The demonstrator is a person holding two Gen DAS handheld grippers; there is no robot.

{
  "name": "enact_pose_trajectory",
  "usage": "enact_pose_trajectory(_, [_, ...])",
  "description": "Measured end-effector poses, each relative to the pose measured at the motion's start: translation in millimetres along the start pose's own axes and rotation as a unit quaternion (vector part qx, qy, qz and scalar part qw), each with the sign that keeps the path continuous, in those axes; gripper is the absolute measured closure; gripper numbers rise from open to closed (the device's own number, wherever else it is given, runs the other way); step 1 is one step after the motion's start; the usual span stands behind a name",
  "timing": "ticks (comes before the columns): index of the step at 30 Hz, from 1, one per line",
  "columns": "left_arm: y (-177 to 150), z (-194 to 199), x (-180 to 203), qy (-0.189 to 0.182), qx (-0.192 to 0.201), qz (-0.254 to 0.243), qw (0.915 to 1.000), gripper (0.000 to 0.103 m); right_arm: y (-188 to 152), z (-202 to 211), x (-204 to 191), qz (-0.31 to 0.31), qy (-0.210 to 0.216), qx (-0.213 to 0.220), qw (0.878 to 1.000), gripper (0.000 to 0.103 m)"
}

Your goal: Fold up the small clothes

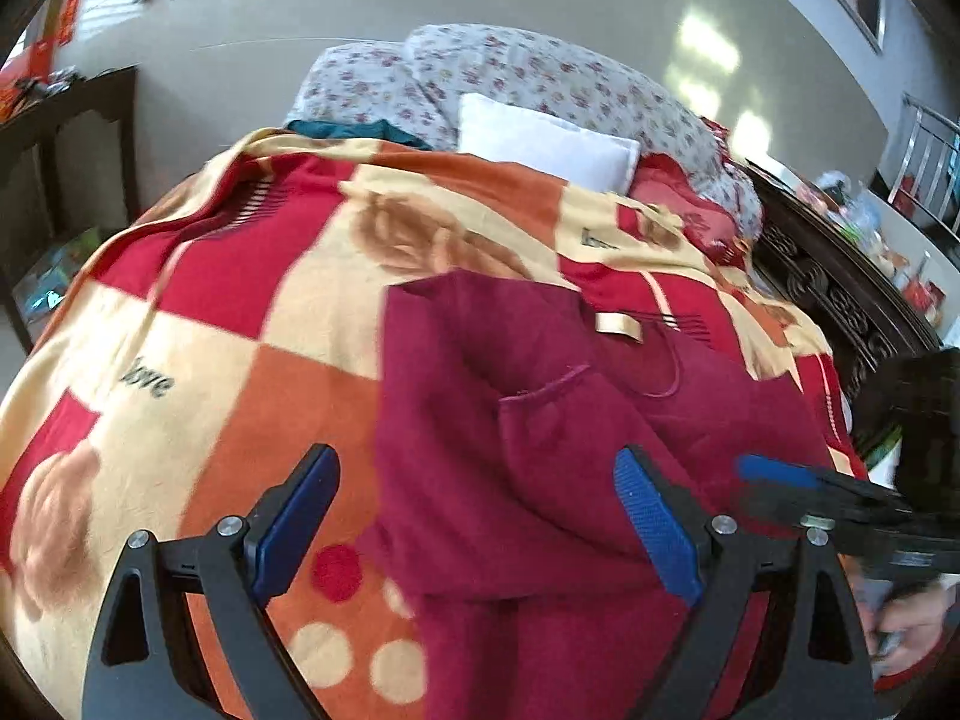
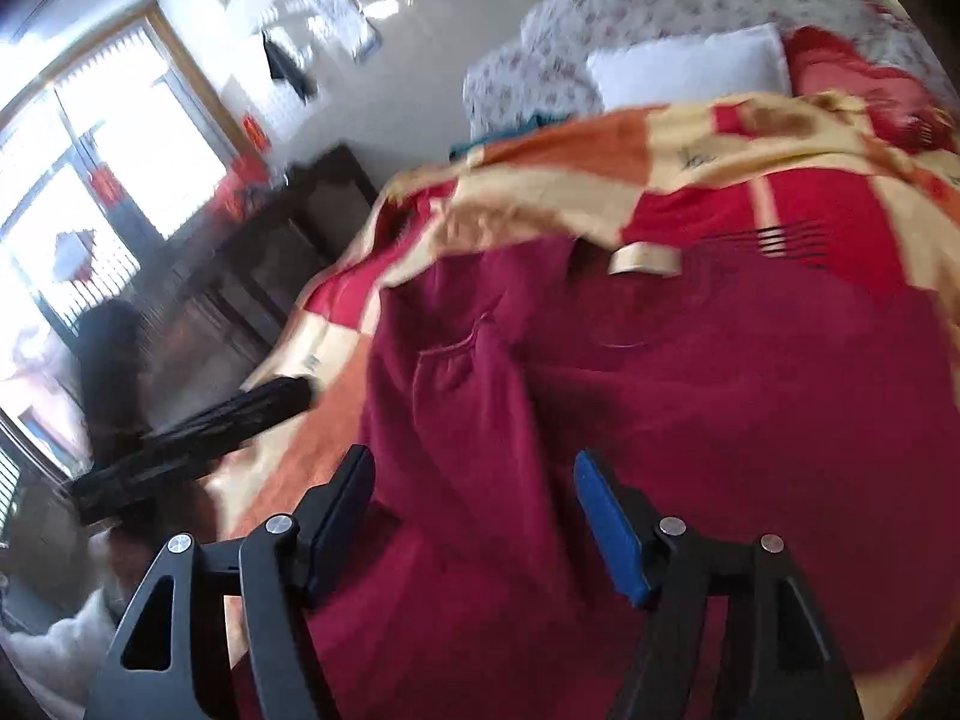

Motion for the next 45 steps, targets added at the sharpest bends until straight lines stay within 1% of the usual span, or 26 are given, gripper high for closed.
enact_pose_trajectory(2, [-2.3, 3.5, -10.1, 0.003, -0.007, 0.008, 0.9999, 0.011, 0.2, -28.5, 2.1, -0.009, -0.018, -0.013, 1.0, 0.029])
enact_pose_trajectory(4, [-4.9, 5.5, -16.1, -0.002, -0.013, 0.013, 0.9998, 0.011, -8.6, -47.8, -4.6, -0.017, -0.007, -0.042, 0.999, 0.029])
enact_pose_trajectory(5, [-6.2, 6.4, -18.3, -0.006, -0.015, 0.016, 0.9998, 0.011, -16.8, -49.5, -14.4, -0.006, 0.002, -0.049, 0.999, 0.029])
enact_pose_trajectory(8, [-12.4, 5.7, -22.5, -0.021, -0.016, 0.026, 0.9993, 0.01, -53.8, -37.9, -56.6, 0.054, 0.059, -0.075, 0.994, 0.029])
enact_pose_trajectory(10, [-18.4, 0.1, -21.3, -0.032, -0.025, 0.03, 0.9987, 0.01, -78.4, -29.8, -68.5, 0.084, 0.06, -0.09, 0.991, 0.029])
enact_pose_trajectory(12, [-24.8, -4.9, -18.8, -0.041, -0.032, 0.035, 0.998, 0.01, -100.5, -25.2, -72.4, 0.093, 0.067, -0.111, 0.987, 0.029])
enact_pose_trajectory(13, [-27.4, -6.2, -18.0, -0.044, -0.035, 0.037, 0.9977, 0.01, -107.9, -23.0, -70.0, 0.093, 0.059, -0.116, 0.987, 0.029])
enact_pose_trajectory(15, [-36.3, -8.6, -14.7, -0.053, -0.044, 0.041, 0.9968, 0.01, -114.9, -12.9, -62.2, 0.088, 0.046, -0.107, 0.989, 0.029])
enact_pose_trajectory(19, [-58.2, -11.9, -10.9, -0.056, -0.067, 0.035, 0.9956, 0.01, -116.1, 17.5, -46.2, 0.067, 0.053, -0.077, 0.993, 0.028])
enact_pose_trajectory(22, [-73.7, -19.3, -1.7, -0.045, -0.083, 0.007, 0.9956, 0.01, -112.6, 39.7, -28.2, 0.037, 0.051, -0.054, 0.997, 0.026])
enact_pose_trajectory(24, [-83.8, -26.7, 10.3, -0.035, -0.094, -0.025, 0.9946, 0.012, -111.7, 49.2, -13.3, 0.013, 0.043, -0.045, 0.998, 0.026])
enact_pose_trajectory(26, [-90.5, -31.1, 20.5, -0.022, -0.095, -0.056, 0.9936, 0.035, -108.7, 59.0, -3.5, -0.006, 0.04, -0.037, 0.999, 0.026])
enact_pose_trajectory(27, [-94.7, -34.1, 25.5, -0.016, -0.101, -0.074, 0.992, 0.064, -107.1, 63.4, -0.4, -0.012, 0.039, -0.031, 0.999, 0.026])
enact_pose_trajectory(28, [-98.2, -36.3, 26.3, -0.003, -0.108, -0.083, 0.9907, 0.071, -104.8, 70.5, 4.1, -0.017, 0.036, -0.022, 0.999, 0.026])
enact_pose_trajectory(29, [-97.6, -34.6, 25.0, 0.003, -0.103, -0.08, 0.9914, 0.072, -102.5, 74.8, 3.7, -0.02, 0.034, -0.016, 0.999, 0.026])
enact_pose_trajectory(30, [-95.4, -32.0, 23.7, 0.003, -0.099, -0.075, 0.9923, 0.081, -100.0, 82.2, 6.2, -0.023, 0.032, -0.007, 0.999, 0.025])
enact_pose_trajectory(31, [-92.3, -27.7, 21.7, 0.001, -0.096, -0.067, 0.9931, 0.085, -96.4, 90.8, 9.1, -0.025, 0.03, 0.004, 0.999, 0.025])
enact_pose_trajectory(32, [-87.4, -20.6, 19.2, -0.005, -0.091, -0.058, 0.9942, 0.087, -93.2, 96.1, 9.6, -0.027, 0.028, 0.011, 0.999, 0.024])
enact_pose_trajectory(33, [-82.7, -14.9, 16.8, -0.007, -0.085, -0.054, 0.9949, 0.094, -89.8, 102.5, 12.1, -0.028, 0.026, 0.02, 0.999, 0.024])
enact_pose_trajectory(35, [-69.0, -2.2, 14.7, -0.019, -0.07, -0.049, 0.9961, 0.094, -79.4, 117.4, 18.9, -0.029, 0.016, 0.041, 0.999, 0.024])
enact_pose_trajectory(37, [-47.8, 5.8, 16.3, -0.017, -0.05, -0.058, 0.9969, 0.097, -65.3, 131.2, 28.5, -0.031, -0.001, 0.066, 0.997, 0.024])
enact_pose_trajectory(40, [-11.3, 10.6, 21.9, -0.021, -0.025, -0.067, 0.9973, 0.098, -40.0, 144.7, 50.8, -0.049, -0.045, 0.098, 0.993, 0.024])
enact_pose_trajectory(42, [15.3, 9.8, 21.5, -0.004, -0.003, -0.079, 0.9969, 0.098, -23.6, 142.7, 62.3, -0.044, -0.088, 0.104, 0.99, 0.029])
enact_pose_trajectory(43, [26.7, 6.3, 16.1, 0.012, 0.002, -0.079, 0.9968, 0.098, -17.3, 138.8, 65.2, -0.03, -0.112, 0.102, 0.988, 0.04])
enact_pose_trajectory(44, [36.1, 0.6, 6.2, 0.028, 0.003, -0.07, 0.9972, 0.098, -13.5, 134.8, 68.0, -0.018, -0.131, 0.1, 0.986, 0.046])
enact_pose_trajectory(45, [40.1, -4.3, -2.4, 0.036, -0.001, -0.061, 0.9975, 0.098, -8.8, 128.8, 71.7, -0.007, -0.152, 0.095, 0.984, 0.047])
Point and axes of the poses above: each gripper's, at about its wrist camera, not at the fingertips, and z roughly against the way its jaws point, x to its right, y to its top, the point moved 10 cm from there along -z, roughly the way its jaws point, and after that the axes turned 6 degrees about -z, right-handed, at the moved point
